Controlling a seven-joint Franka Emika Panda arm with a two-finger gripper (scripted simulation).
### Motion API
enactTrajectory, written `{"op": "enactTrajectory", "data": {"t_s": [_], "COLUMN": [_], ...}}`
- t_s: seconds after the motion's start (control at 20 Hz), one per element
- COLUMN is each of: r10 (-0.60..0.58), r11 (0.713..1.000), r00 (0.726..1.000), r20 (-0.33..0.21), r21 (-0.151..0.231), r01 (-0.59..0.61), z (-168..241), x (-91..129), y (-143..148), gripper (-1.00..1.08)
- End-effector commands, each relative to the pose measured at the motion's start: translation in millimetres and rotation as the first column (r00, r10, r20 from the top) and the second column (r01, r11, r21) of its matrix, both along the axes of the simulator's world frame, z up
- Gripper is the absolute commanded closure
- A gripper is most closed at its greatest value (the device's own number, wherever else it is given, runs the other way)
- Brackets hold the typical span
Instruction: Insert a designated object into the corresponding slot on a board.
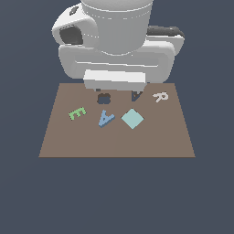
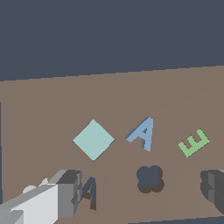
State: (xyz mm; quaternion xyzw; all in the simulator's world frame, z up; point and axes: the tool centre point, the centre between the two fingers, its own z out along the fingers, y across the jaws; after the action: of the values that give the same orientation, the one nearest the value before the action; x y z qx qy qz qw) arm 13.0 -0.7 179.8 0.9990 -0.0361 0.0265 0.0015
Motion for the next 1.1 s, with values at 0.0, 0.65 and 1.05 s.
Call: {"op": "enactTrajectory", "data": {"t_s": [0.0,0.65,1.05], "r10": [-0.043,-0.367,-0.453], "r11": [0.999,0.93,0.891], "r00": [0.999,0.929,0.89], "r20": [-0.005,-0.041,-0.052], "r21": [0.001,0.003,0.004], "r01": [0.043,0.367,0.453], "z": [-12,-103,-129], "x": [2,13,14], "y": [-4,-33,-42], "gripper": [-0.92,-0.92,-0.92]}}
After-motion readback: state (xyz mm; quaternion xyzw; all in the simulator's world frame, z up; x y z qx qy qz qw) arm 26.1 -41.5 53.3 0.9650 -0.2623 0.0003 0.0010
